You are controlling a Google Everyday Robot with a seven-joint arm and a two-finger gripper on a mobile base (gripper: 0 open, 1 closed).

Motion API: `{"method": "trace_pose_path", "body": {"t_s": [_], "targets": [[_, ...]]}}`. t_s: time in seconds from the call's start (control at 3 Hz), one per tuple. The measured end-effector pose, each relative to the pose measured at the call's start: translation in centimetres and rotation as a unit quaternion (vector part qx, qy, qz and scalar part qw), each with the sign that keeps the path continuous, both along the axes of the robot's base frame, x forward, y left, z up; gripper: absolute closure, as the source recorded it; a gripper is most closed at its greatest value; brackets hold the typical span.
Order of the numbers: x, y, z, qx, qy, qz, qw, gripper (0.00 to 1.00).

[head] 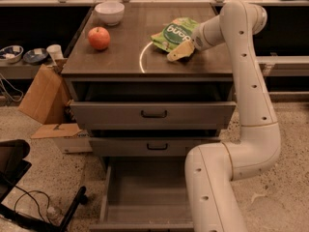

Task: Place green rice chip bag into bottom drawer

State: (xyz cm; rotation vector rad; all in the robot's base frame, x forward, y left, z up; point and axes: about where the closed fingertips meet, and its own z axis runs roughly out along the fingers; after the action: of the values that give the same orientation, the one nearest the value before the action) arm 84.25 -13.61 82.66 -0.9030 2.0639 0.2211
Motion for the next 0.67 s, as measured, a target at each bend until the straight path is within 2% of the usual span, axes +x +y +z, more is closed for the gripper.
{"method": "trace_pose_path", "body": {"t_s": [0.67], "targets": [[0.02,0.05,0.03,0.000,0.001,0.001,1.0000,0.63]]}}
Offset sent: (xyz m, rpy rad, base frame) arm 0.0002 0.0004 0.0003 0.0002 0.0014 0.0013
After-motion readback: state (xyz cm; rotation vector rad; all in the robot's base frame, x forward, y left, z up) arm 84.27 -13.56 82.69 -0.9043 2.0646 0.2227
